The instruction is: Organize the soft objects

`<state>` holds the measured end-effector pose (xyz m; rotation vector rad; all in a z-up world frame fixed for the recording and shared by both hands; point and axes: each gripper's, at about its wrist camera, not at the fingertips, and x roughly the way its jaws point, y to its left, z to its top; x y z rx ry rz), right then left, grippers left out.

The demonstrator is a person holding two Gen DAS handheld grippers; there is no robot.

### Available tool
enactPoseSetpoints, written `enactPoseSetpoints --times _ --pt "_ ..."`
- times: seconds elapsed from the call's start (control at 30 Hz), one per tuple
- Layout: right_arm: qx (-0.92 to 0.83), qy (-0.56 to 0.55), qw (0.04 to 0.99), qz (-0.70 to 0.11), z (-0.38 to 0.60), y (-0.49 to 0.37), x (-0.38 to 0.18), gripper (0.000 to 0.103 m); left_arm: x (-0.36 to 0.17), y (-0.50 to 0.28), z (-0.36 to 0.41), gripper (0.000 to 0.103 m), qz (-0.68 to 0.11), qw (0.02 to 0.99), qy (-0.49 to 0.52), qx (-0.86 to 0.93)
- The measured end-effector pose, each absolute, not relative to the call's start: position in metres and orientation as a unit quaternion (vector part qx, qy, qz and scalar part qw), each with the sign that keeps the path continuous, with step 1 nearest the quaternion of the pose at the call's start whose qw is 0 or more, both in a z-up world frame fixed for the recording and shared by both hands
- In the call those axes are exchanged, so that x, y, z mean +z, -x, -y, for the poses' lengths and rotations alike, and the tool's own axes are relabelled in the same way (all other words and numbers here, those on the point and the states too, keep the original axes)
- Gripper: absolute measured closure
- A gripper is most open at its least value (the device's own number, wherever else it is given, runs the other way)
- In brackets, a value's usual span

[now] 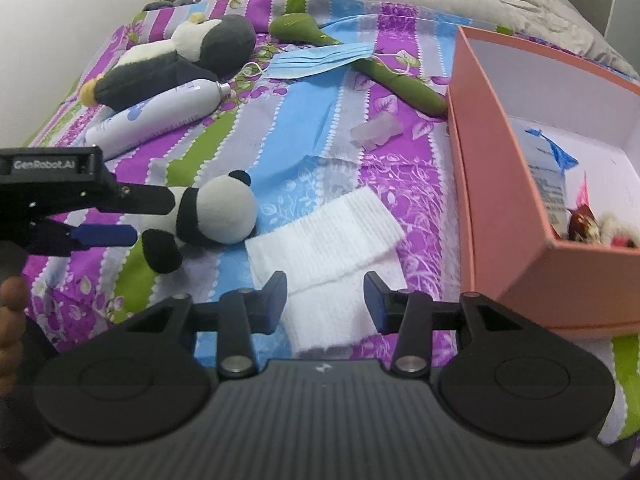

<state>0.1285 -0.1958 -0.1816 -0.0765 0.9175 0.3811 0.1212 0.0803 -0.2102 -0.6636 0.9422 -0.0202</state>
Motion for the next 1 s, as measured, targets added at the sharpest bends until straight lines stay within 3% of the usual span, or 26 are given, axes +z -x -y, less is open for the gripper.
enactPoseSetpoints --times 0.07,0.13,0.17,0.47,0.57,0.63,0.8,1.0 --pt "0.182 0.043 0.878 -0.441 0.192 -0.136 -0.187 0.056 -0.213 -0.124 -0.083 0.027 -0.447 0.833 0.325 -0.003" --pt "0.178 0.05 0.877 -0.443 0.188 -0.142 -0.194 0.04 -0.214 -0.125 -0.084 0.027 -0.447 0.833 0.328 0.004" --pt "0.177 0.053 0.877 -0.444 0.187 -0.145 -0.198 0.039 -0.215 -0.126 -0.085 0.027 -0.447 0.832 0.328 0.006" --pt "0.183 0.084 0.869 -0.451 0.176 -0.157 -0.226 0.038 -0.222 -0.132 -0.089 0.026 -0.449 0.828 0.335 0.016" --pt "0.187 0.08 0.868 -0.453 0.176 -0.157 -0.225 0.046 -0.224 -0.133 -0.09 0.026 -0.449 0.828 0.337 0.014" --pt "0.193 0.075 0.868 -0.451 0.175 -0.156 -0.224 0.065 -0.225 -0.134 -0.091 0.026 -0.45 0.827 0.338 0.017" --pt "0.197 0.087 0.869 -0.445 0.169 -0.153 -0.223 0.086 -0.227 -0.136 -0.092 0.026 -0.444 0.826 0.347 0.015" --pt "0.19 0.08 0.874 -0.441 0.173 -0.15 -0.212 0.091 -0.227 -0.141 -0.09 0.026 -0.442 0.828 0.345 0.014"
